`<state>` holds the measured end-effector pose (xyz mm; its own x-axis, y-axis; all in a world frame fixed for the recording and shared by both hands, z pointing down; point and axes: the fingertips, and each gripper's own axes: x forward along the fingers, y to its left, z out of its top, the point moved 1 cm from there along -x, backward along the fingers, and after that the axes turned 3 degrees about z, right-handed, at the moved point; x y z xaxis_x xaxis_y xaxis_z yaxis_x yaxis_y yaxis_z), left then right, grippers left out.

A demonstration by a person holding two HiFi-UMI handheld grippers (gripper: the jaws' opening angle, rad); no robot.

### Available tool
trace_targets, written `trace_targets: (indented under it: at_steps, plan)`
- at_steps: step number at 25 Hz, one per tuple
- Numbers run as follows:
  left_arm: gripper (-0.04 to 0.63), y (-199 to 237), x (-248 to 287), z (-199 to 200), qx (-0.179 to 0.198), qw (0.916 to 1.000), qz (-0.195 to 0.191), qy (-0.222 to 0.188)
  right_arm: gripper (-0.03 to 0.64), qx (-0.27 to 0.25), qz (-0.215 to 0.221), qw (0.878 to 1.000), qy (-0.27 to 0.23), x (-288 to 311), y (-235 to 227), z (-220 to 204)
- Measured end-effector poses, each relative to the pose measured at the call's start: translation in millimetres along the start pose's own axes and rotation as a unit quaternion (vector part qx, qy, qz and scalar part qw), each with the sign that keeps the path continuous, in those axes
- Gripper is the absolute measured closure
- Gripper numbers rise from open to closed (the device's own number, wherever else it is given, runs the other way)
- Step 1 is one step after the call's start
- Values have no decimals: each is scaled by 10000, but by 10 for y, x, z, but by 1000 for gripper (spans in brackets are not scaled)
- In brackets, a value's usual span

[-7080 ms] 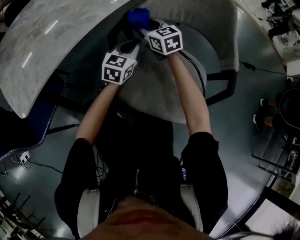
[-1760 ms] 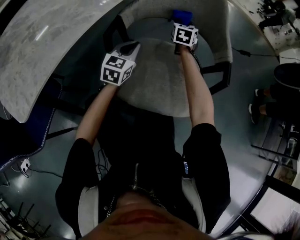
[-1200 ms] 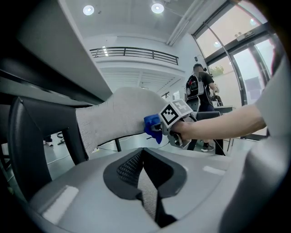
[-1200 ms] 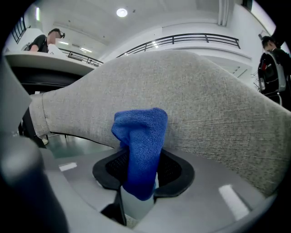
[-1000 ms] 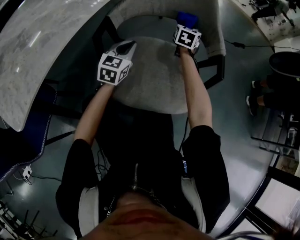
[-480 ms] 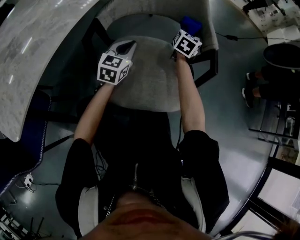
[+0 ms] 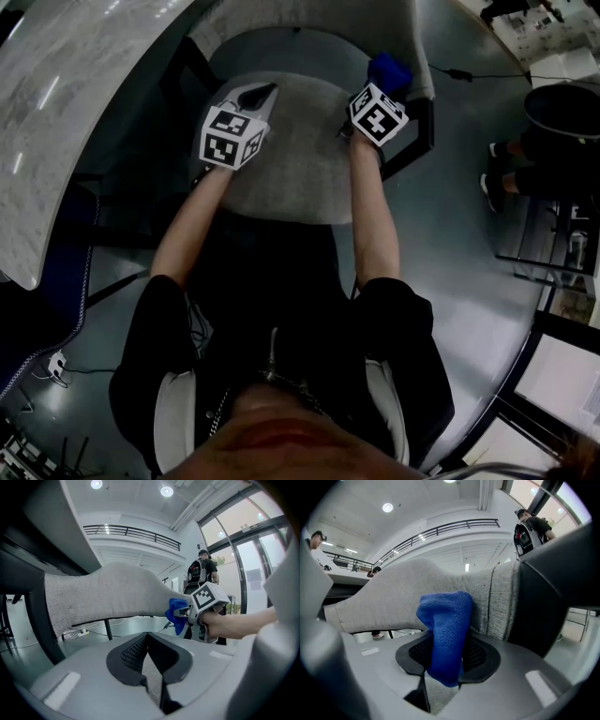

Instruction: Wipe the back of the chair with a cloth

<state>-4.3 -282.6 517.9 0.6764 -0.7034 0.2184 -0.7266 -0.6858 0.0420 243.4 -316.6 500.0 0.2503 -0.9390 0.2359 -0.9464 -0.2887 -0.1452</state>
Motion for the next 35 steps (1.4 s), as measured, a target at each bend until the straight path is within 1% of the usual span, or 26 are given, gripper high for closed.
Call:
trace_targets:
  at_steps: [3, 5, 9, 11, 16, 19, 21, 25, 26, 28, 30, 33, 35]
  plan:
    - [584, -13, -14, -25, -31, 10000, -16, 16, 471, -79, 164, 9998, -90, -55, 34, -43]
    - [584, -22, -10, -35, -37, 10000, -33, 25, 472, -266, 477, 9982, -255, -93, 150, -37]
    - [584, -14, -25, -24, -29, 10000, -54, 12, 472, -928, 1159, 9874, -546, -207, 533, -3]
    - [584, -13, -58, 4, -43, 10000, -55, -26, 472, -1102, 1386, 9825, -583, -260, 686, 2]
    - [584, -2, -171, 186, -22, 10000, 82, -33, 472, -1041, 1623, 9768, -928, -489, 907, 293]
    - [584, -55, -323, 410, -122, 9997, 231, -4, 472, -1133, 1822, 9734, -804, -673, 1040, 497]
    - [584, -133, -459, 666, -164, 9994, 313, -17, 472, -1208, 1917, 9720, -621, -809, 1105, 623]
    - [584, -296, -756, 1365, -88, 9990, 425, -93, 472, -1336, 2083, 9687, -198, -1127, 1237, 925]
    - [584, -314, -847, 1533, -113, 9989, 450, -66, 472, -1384, 2138, 9669, -120, -1230, 1292, 1027]
    - [584, -365, -1058, 1804, -278, 9983, 488, 121, 474, -1559, 2268, 9614, -29, -1495, 1399, 1271]
    - [584, -484, -1282, 2111, -411, 9972, 545, 306, 474, -1739, 2375, 9557, 59, -1787, 1425, 1613]
    - [584, -752, -1593, 2825, -443, 9967, 613, 281, 476, -1799, 2453, 9523, 229, -2199, 1356, 2273]
    - [584, -954, -1734, 3237, -509, 9961, 628, 348, 476, -1747, 2512, 9513, 379, -2466, 1280, 2631]
